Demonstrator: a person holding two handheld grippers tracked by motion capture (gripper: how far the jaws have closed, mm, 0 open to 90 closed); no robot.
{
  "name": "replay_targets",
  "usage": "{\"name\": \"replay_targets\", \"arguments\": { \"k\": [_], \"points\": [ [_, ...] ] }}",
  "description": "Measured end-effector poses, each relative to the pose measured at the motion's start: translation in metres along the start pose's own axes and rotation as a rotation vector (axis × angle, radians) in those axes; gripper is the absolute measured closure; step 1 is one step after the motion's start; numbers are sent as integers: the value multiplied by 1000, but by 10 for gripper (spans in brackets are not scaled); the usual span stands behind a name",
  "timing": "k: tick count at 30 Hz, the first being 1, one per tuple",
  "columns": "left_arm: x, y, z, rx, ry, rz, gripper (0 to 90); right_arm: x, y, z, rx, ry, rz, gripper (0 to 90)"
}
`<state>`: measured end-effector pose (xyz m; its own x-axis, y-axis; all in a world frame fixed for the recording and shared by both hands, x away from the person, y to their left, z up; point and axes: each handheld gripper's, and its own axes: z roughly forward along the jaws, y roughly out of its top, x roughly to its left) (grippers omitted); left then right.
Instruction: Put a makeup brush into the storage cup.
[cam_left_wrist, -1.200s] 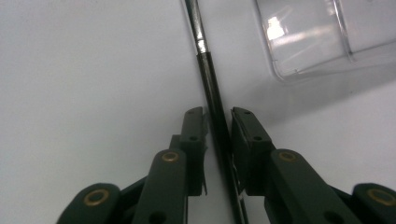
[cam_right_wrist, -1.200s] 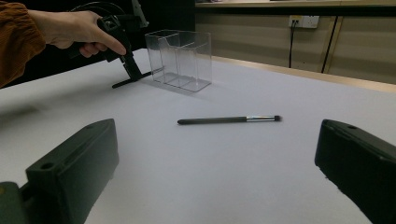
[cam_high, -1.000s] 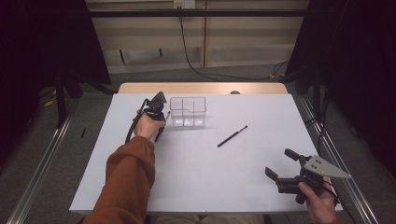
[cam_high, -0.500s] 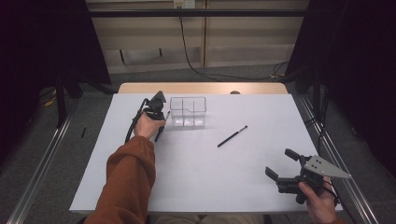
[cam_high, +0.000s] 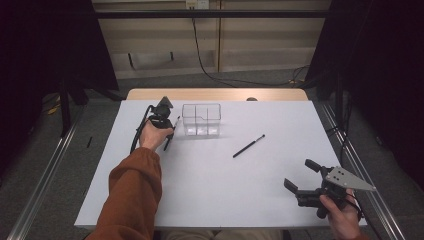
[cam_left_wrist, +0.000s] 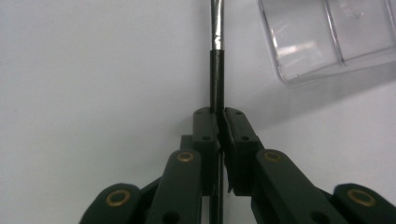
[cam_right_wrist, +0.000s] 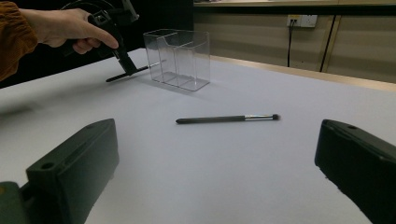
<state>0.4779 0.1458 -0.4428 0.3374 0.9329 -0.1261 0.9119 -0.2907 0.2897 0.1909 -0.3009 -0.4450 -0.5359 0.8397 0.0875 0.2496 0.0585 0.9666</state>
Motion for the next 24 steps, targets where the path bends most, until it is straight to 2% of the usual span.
{"name": "replay_targets", "arguments": {
  "k": [5,9,11,14,15,17,24],
  "points": [
    [3,-3,-2,-23,0,-3,843,0,0,0,-1,0,0,0],
    [5,-4,-7,-60,-10,-10,843,0,0,0,-3,-1,3,0],
    [7,-4,-9,-84,-1,-10,842,0,0,-1,-2,0,-1,0],
    [10,-6,-14,-122,-21,15,842,0,0,-1,-1,-2,-2,0],
    [10,-7,-16,-141,-15,8,842,0,0,-1,-1,-2,-2,0],
    [13,-9,-19,-166,-34,16,842,0,0,0,-4,-2,4,0],
    [18,-18,-23,-219,-61,28,842,1,0,0,-3,-2,3,0]
  ]
}}
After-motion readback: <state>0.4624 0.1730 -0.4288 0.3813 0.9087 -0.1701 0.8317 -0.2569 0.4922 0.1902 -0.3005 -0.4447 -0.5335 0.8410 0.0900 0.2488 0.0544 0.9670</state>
